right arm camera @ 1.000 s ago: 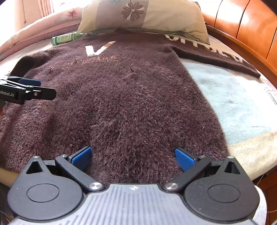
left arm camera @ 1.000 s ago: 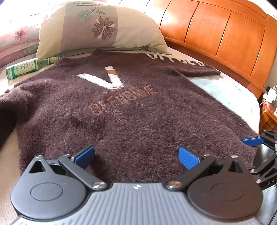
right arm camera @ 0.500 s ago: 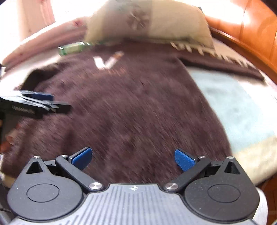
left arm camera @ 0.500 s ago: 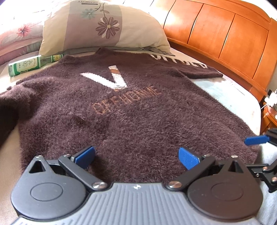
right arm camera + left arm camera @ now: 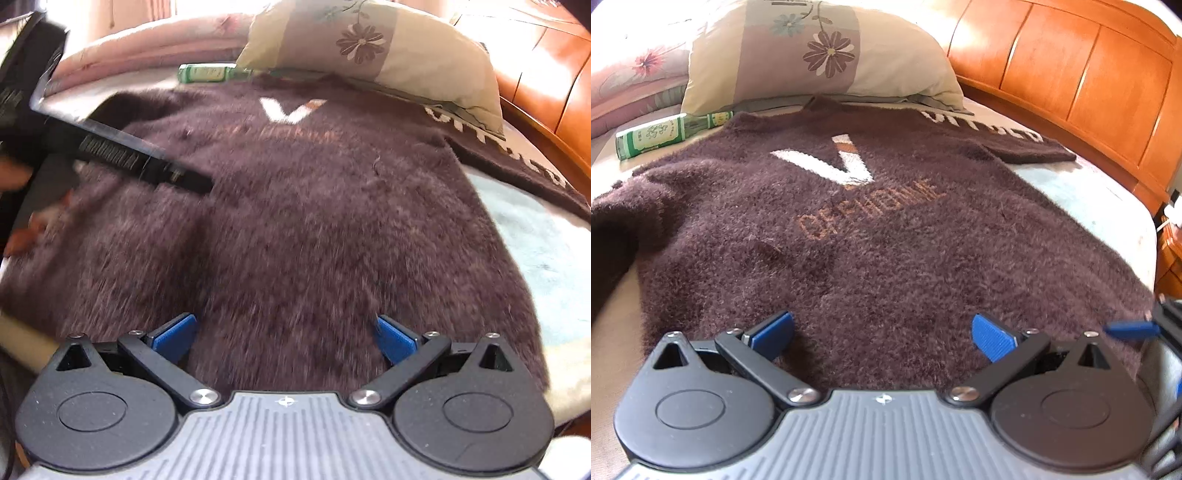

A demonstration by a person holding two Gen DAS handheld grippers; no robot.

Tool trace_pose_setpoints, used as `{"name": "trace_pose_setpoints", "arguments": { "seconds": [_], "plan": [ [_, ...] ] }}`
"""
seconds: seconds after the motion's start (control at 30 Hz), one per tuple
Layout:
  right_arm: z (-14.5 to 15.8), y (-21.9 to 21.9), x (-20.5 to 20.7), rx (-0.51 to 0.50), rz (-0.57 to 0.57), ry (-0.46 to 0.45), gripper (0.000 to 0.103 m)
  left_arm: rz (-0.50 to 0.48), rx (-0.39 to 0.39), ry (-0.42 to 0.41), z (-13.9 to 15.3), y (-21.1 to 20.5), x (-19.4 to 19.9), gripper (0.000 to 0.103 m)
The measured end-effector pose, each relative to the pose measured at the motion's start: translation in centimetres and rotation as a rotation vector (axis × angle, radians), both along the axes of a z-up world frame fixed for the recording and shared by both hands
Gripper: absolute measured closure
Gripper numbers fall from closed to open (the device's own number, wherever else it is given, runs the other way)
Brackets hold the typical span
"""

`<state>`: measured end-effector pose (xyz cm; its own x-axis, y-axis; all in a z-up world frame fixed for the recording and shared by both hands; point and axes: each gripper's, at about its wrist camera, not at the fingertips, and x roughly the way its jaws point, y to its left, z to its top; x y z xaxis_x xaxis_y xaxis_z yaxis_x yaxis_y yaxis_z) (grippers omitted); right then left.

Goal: Fold clothes
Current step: 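Move the left gripper toward the striped-cuff sleeve of the sweater, then position the open left gripper over the striped sleeve cuff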

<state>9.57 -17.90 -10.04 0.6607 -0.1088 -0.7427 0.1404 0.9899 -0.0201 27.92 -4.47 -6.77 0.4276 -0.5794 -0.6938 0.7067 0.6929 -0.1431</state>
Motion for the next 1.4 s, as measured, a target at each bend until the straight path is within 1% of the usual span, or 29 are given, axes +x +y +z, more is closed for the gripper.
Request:
{"name": "trace_pose_setpoints", "arguments": {
  "seconds": [0.17, 0.23, 0.27, 0.47, 0.5, 0.57, 0.6, 0.63, 0.7, 0.77, 0.83, 0.9, 0.97, 1.03, 1.07, 1.1, 1.17, 1.2, 1.23, 1.33, 1.4],
  "plan": [
    [-0.3, 0.0, -0.8, 0.014, -0.002, -0.021, 0.0, 0.054, -0.047, 0.011, 0.2, -0.1, 0.9, 0.001],
    [-0.4, -0.1, -1.0, 0.011, 0.004, -0.038, 0.0, 0.056, -0.046, 0.02, -0.2, 0.0, 1.0, 0.001],
    [-0.6, 0.0, -1.1, 0.008, 0.007, -0.05, 0.0, 0.054, -0.037, 0.014, -0.2, 0.0, 1.0, 0.001],
    [-1.0, 0.2, -1.6, -0.004, -0.005, -0.102, 0.0, 0.061, -0.077, -0.039, 0.6, -0.1, 0.4, 0.001],
    [-1.0, 0.3, -1.6, -0.004, -0.008, -0.102, 0.0, 0.064, -0.073, -0.058, 0.7, -0.1, 0.2, 0.001],
    [-0.6, 0.4, -1.4, -0.006, -0.018, -0.094, 0.0, 0.057, -0.039, -0.09, 0.6, -0.4, -0.2, 0.001],
    [-0.3, 0.5, -1.2, -0.002, -0.026, -0.1, 0.0, 0.051, -0.018, -0.084, 0.4, -0.6, -0.1, 0.001],
    [0.3, 0.5, -1.2, 0.008, -0.025, -0.133, 0.0, 0.046, 0.002, -0.057, 0.0, -0.9, 0.1, 0.001],
    [1.6, 0.4, -0.8, 0.021, -0.009, -0.198, 0.0, 0.052, 0.002, -0.012, -0.6, -1.0, 0.5, 0.001],
    [2.9, 0.0, 0.5, 0.028, 0.021, -0.239, 0.0, 0.051, -0.019, -0.003, -0.5, -0.6, 0.7, 0.001],
    [3.5, -0.7, 2.5, 0.038, 0.064, -0.238, 0.0, 0.064, -0.055, 0.025, -0.1, 0.2, 1.1, 0.001],
    [3.7, -1.6, 4.7, 0.035, 0.104, -0.261, 0.0, 0.106, -0.088, 0.041, 0.2, 1.3, 2.0, 0.001],
    [3.6, -2.1, 6.6, 0.028, 0.114, -0.294, 0.0, 0.168, -0.095, 0.052, 0.3, 2.7, 2.9, 0.001],
    [3.0, -2.6, 7.5, 0.054, 0.095, -0.346, 0.0, 0.228, -0.101, 0.063, 0.3, 4.1, 3.7, 0.001],
    [2.4, -3.0, 7.7, 0.1, 0.073, -0.353, 0.0, 0.259, -0.106, 0.074, 0.1, 5.0, 4.1, 0.001],
    [2.0, -3.4, 8.1, 0.153, 0.047, -0.325, 0.0, 0.288, -0.11, 0.086, 0.0, 5.8, 4.5, 0.001],
    [1.2, -4.1, 9.0, 0.264, 0.019, -0.246, 0.0, 0.295, -0.168, 0.123, -0.2, 7.2, 5.0, 0.001],
    [1.1, -4.2, 9.1, 0.29, 0.025, -0.226, 0.0, 0.296, -0.198, 0.141, -0.1, 7.8, 5.3, 0.001],
    [1.1, -4.3, 9.3, 0.311, 0.031, -0.208, 0.0, 0.309, -0.19, 0.142, 0.0, 8.0, 5.3, 0.001],
    [1.2, -4.6, 8.7, 0.271, 0.028, -0.207, 0.0, 0.348, -0.168, 0.145, 0.5, 8.6, 5.3, 0.001],
    [1.2, -4.8, 8.4, 0.263, 0.013, -0.201, 0.0, 0.408, -0.071, 0.107, 0.5, 8.6, 5.4, 0.001]
  ]
}}
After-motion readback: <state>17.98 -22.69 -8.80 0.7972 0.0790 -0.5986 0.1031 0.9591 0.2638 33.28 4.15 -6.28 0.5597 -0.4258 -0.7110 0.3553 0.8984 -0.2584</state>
